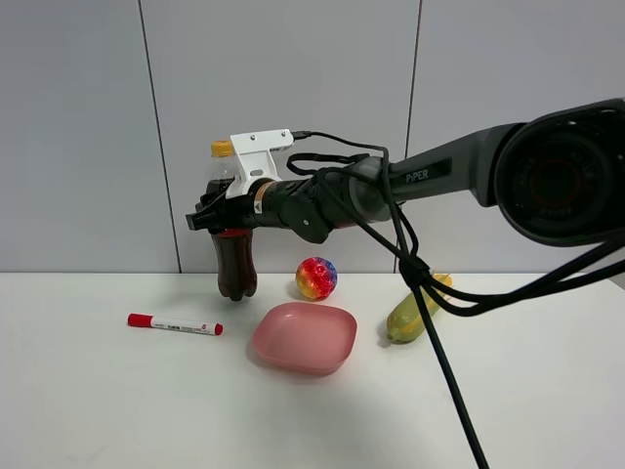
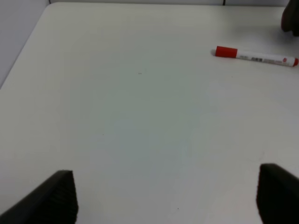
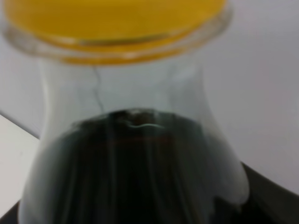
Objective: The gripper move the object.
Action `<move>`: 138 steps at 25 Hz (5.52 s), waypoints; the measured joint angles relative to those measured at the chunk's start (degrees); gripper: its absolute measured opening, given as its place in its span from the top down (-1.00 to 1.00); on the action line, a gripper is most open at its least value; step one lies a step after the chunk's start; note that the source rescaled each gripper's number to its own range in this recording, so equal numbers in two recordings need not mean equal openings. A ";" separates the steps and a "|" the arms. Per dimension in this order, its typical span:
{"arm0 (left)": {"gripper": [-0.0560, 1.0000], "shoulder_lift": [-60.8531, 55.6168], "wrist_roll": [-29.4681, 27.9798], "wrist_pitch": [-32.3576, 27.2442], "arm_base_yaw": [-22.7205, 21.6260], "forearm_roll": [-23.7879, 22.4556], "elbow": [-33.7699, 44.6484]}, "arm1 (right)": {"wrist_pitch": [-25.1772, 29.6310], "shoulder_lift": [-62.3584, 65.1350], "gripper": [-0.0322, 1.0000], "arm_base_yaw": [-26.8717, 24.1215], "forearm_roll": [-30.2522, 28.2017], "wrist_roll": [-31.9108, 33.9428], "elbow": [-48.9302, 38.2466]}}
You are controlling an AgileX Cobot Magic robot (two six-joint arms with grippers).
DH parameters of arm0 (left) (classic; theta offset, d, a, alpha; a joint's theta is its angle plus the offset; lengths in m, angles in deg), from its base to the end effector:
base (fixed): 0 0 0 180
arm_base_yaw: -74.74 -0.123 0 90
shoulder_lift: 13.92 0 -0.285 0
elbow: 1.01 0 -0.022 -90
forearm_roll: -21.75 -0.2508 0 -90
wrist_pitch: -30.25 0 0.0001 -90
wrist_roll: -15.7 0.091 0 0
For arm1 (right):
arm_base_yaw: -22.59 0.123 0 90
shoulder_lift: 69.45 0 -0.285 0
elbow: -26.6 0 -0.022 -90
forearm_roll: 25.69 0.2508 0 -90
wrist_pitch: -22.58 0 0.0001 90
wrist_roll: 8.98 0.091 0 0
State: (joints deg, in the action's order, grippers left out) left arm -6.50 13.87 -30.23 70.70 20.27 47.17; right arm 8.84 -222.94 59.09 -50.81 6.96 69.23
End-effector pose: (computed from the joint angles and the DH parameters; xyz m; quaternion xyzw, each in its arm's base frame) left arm -0.0066 0.0016 0.2796 -0.0440 0.8472 0.0231 0.5289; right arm 0.4663 0.3564 0.1682 -0.3200 0.6856 0.1947 0.6242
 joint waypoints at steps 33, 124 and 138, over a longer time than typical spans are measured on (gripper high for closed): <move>-1.00 0.00 0.00 0.00 0.00 0.00 0.00 | -2.14 5.64 0.15 0.00 1.05 -5.48 0.36; -1.00 0.00 0.00 0.00 0.00 0.00 0.00 | 76.15 142.91 -0.75 -37.51 22.29 -12.85 -90.70; -1.00 0.00 0.00 0.00 0.00 0.00 0.00 | 75.35 145.78 -0.71 -37.51 22.29 -12.81 -91.34</move>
State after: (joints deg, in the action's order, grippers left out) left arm -6.50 13.87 -30.23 70.70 20.27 47.17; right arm 84.19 -77.16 21.58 -28.51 -5.85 -22.11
